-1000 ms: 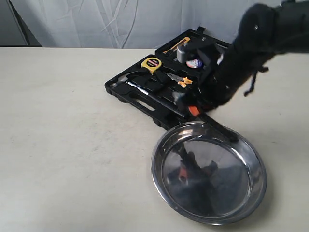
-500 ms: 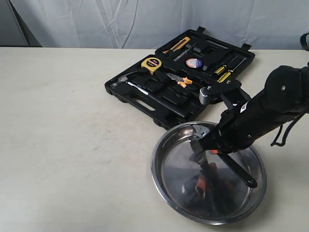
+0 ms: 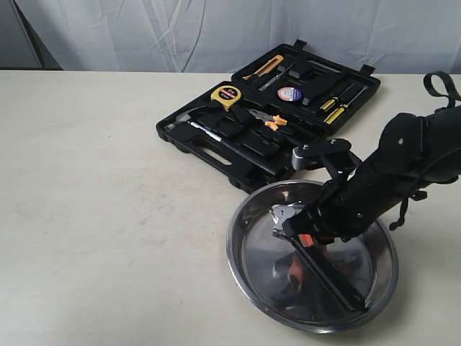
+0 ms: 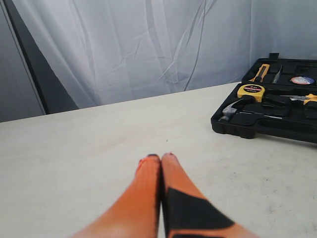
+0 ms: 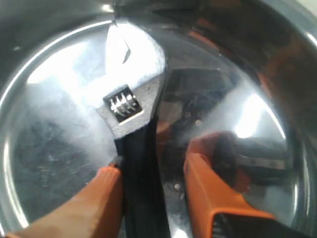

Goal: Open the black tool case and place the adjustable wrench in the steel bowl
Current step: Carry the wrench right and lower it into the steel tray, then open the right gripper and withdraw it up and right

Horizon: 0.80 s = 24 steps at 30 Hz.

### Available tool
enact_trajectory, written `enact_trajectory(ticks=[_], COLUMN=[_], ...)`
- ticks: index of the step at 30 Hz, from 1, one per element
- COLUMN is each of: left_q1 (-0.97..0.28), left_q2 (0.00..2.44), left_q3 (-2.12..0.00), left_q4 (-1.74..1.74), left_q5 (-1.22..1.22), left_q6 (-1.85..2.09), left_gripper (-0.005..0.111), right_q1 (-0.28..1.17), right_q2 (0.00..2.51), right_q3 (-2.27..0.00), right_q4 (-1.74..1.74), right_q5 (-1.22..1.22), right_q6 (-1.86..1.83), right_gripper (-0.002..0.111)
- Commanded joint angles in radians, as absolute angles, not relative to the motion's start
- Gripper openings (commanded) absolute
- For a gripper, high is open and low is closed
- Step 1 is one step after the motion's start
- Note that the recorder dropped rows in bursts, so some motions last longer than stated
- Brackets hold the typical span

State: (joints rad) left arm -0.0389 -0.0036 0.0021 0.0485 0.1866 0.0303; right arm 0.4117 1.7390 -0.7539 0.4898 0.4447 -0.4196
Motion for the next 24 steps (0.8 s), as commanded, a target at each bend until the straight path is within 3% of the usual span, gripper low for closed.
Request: enact_trajectory(ticks=[1,3,5,6,24], left_q1=[-0.043,-0.043,-0.043,-0.043,-0.043], left_q2=[0.0,0.0,0.0,0.0,0.0], left_q3=[0.0,0.0,0.0,0.0,0.0], left_q4=[0.047,0.047,0.047,0.047,0.047], left_q5=[0.181,0.181,0.181,0.181,0.181], left_q6=[0.03,0.03,0.03,0.03,0.03], left_gripper=[0.0,0.0,0.0,0.0,0.0], right_q1=[0.409,0.409,0.409,0.409,0.409], right_q2=[1.655,1.596,1.531,1.492,0.86], right_q3=[-0.754,-0.754,-0.754,-0.754,-0.754], right_q4=[0.499,0.499,0.499,0.499,0.573], right_q5=[0.509,0.543,0.58,0.601,0.972], right_q6=[-0.427,-0.427,-0.422,-0.412,-0.333], right_gripper=[0.036,0.023,0.003,0.0,0.0])
